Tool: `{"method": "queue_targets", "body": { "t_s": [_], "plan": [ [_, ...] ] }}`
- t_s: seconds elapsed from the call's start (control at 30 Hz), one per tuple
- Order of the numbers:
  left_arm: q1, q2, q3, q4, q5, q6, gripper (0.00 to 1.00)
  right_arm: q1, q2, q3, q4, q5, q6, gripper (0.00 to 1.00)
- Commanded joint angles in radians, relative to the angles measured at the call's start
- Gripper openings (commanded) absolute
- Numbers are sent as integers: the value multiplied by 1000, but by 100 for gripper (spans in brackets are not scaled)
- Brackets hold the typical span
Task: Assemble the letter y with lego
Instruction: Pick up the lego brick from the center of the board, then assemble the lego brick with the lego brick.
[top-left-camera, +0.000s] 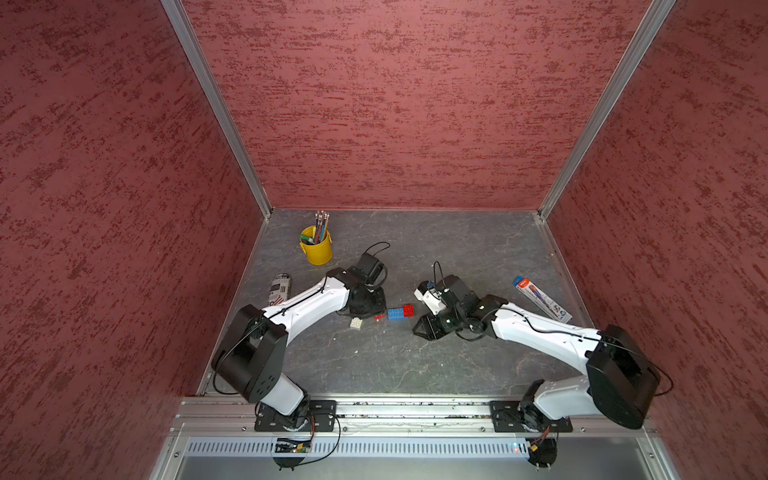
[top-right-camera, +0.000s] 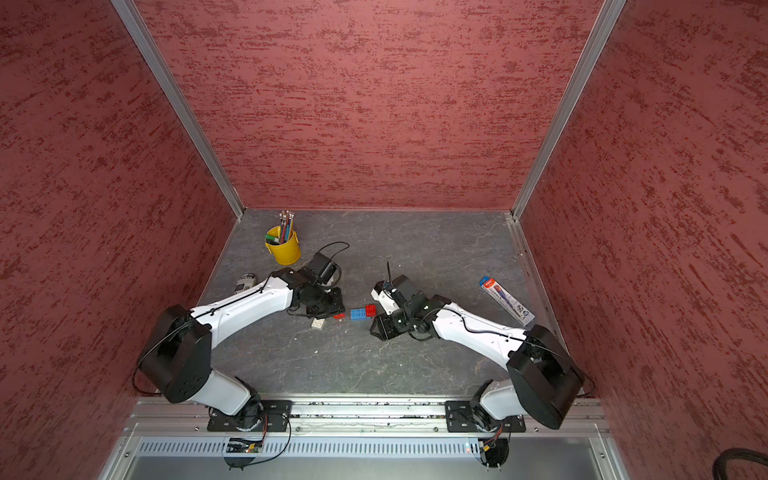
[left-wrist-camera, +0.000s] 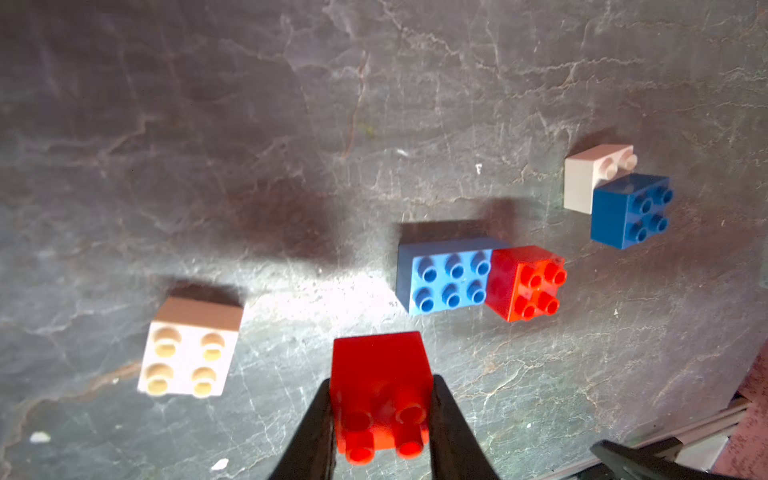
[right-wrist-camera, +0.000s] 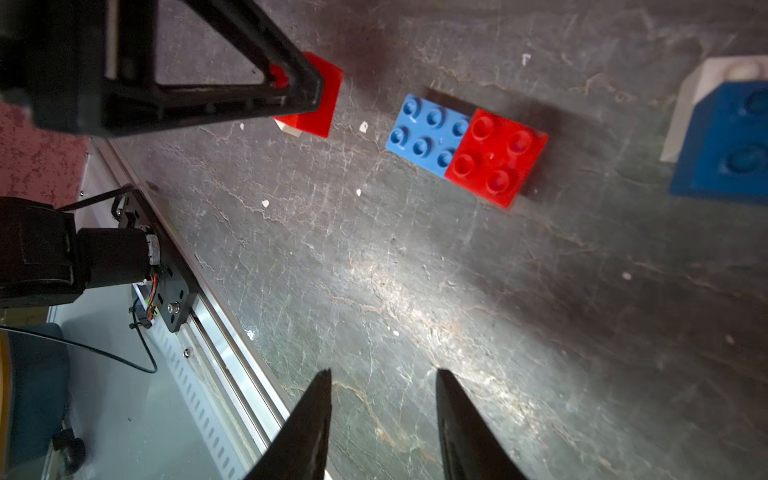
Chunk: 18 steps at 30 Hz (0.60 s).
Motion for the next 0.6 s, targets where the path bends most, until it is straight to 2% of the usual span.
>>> {"method": "queue_targets", "body": {
  "t_s": [0.0,0.23,0.57],
  "plan": [
    [19,57,56,11,57,73,21,-5,-23,-4,42,20,26,44],
    [13,172,141,-19,107,87,20,-5,-24,-7,42,47,43,43],
    [-6,220,154,-29,98,53,19,-6,-3,5,25,55,25,44]
  ]
}}
